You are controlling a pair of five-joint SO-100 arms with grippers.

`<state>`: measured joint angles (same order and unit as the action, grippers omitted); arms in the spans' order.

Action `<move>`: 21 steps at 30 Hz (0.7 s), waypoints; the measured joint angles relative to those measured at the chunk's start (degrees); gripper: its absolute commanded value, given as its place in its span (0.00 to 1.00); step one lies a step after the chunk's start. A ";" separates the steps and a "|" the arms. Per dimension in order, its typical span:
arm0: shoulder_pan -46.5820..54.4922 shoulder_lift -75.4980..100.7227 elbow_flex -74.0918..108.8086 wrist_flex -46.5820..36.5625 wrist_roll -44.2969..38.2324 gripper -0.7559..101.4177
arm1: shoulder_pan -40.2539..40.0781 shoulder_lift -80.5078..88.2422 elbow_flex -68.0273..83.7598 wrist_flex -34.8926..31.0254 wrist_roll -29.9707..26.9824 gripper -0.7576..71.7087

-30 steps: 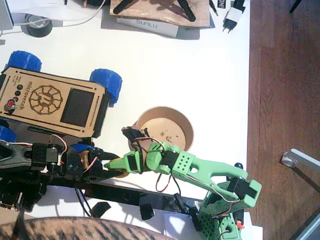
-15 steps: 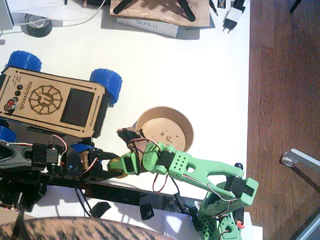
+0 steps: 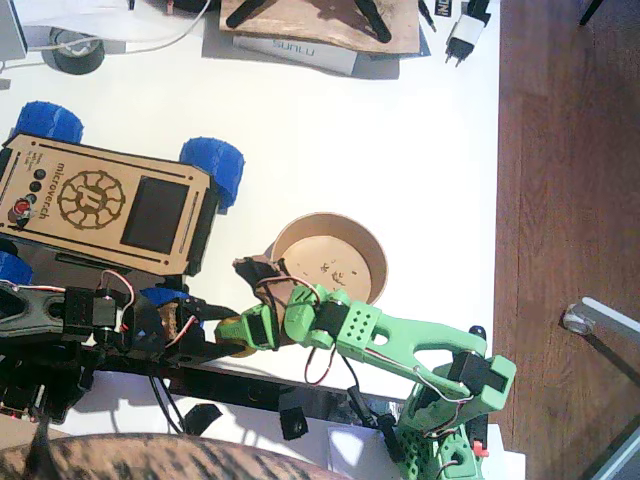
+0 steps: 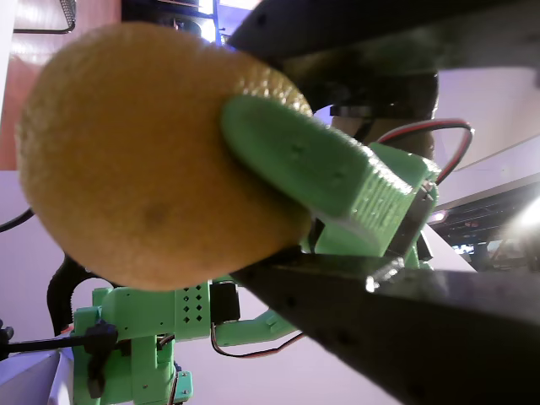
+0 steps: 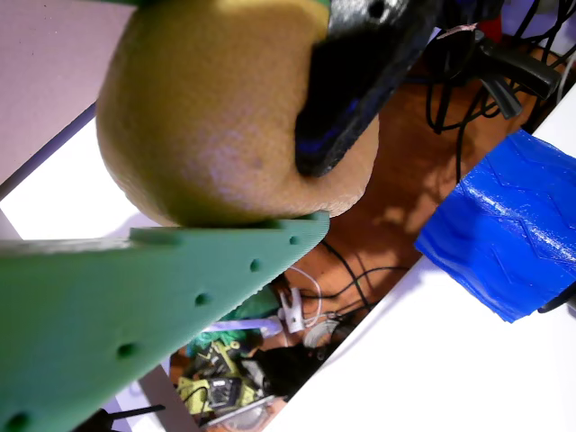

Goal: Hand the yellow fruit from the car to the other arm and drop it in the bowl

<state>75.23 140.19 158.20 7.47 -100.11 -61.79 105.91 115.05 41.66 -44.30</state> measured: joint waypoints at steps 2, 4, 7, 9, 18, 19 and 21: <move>0.18 0.00 0.00 0.00 0.00 0.58 | 0.00 0.00 0.00 0.18 0.00 0.01; 0.35 0.00 0.00 0.00 0.00 0.63 | 0.00 0.00 -0.26 0.35 0.00 0.01; -0.26 0.53 -0.26 -0.09 0.00 0.67 | -0.09 -0.62 0.26 1.49 -0.09 0.01; -0.18 0.53 -0.18 -0.09 0.00 0.68 | -0.09 -0.44 0.18 1.58 -0.09 0.01; -0.18 2.20 -0.26 1.93 0.00 0.69 | -0.18 -0.53 0.18 1.58 -0.09 0.01; -0.26 3.34 -0.26 3.87 0.00 0.68 | -0.18 -0.53 0.18 1.58 -0.09 0.01; -0.79 6.15 -0.26 9.05 0.00 0.68 | -0.09 -0.53 0.18 1.58 0.53 0.01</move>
<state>74.44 146.34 157.94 16.52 -100.11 -61.88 105.38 115.22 43.24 -43.77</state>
